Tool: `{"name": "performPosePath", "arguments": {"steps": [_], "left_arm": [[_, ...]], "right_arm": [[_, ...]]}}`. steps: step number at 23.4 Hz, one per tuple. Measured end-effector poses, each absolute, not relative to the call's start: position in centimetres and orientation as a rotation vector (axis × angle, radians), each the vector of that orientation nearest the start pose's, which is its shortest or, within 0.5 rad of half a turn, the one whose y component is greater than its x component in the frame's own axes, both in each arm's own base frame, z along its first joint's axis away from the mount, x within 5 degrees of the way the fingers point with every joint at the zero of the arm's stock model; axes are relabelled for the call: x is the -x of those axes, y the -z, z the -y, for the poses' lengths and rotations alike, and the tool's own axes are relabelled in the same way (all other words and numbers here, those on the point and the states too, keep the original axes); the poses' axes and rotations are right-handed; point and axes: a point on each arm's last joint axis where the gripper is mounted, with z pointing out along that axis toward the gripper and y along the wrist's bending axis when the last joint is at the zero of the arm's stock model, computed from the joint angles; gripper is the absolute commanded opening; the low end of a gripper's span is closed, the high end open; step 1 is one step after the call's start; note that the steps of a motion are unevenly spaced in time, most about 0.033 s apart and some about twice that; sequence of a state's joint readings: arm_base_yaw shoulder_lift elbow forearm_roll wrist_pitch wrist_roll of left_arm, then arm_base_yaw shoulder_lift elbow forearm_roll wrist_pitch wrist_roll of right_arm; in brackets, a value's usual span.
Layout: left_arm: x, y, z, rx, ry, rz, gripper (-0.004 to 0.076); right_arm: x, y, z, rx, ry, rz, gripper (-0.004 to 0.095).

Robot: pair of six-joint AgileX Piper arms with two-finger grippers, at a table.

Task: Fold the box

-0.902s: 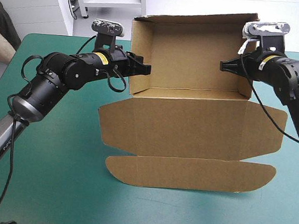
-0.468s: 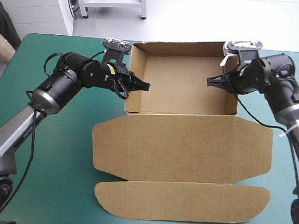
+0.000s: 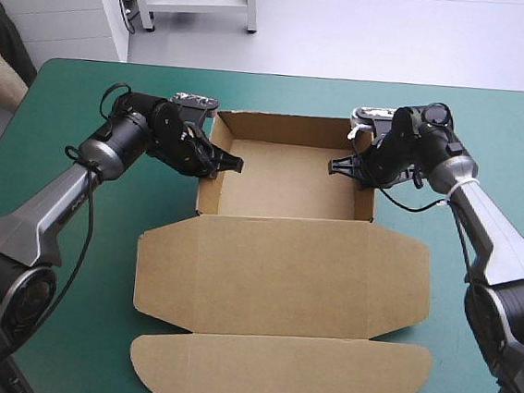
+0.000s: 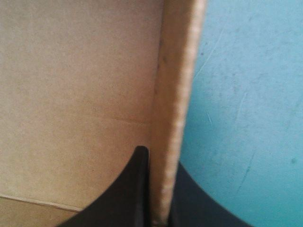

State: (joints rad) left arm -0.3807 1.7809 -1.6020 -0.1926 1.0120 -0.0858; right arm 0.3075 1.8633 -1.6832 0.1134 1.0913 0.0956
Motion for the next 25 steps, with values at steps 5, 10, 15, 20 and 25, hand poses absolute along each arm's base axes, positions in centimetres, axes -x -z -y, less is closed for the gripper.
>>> {"name": "performPosePath", "arguments": {"steps": [5,10,15,20,25], "left_arm": [[-36.2,-28.2,16.2,-0.318,0.39,-2.81,-0.0007],[-36.4,-27.6,16.2,-0.327,0.389,-2.852,-0.0004],[-36.5,-27.7,16.3,-0.372,0.417,-2.842,0.0364],[-36.6,-29.9,16.7,-0.405,0.557,-2.837,0.0622],[-37.1,-32.0,16.1,-0.426,0.471,-2.784,0.0622]], "right_arm": [[-38.8,-27.1,-13.4,0.258,-0.252,-2.873,-0.0015],[-38.7,-26.8,-13.4,0.281,-0.246,-2.895,0.0091],[-38.3,-26.7,-13.6,0.376,-0.264,-2.923,0.0776],[-38.0,-26.7,-14.1,0.384,-0.304,-2.931,0.0901],[-37.8,-27.0,-14.0,0.384,-0.297,-2.938,0.09]]}}
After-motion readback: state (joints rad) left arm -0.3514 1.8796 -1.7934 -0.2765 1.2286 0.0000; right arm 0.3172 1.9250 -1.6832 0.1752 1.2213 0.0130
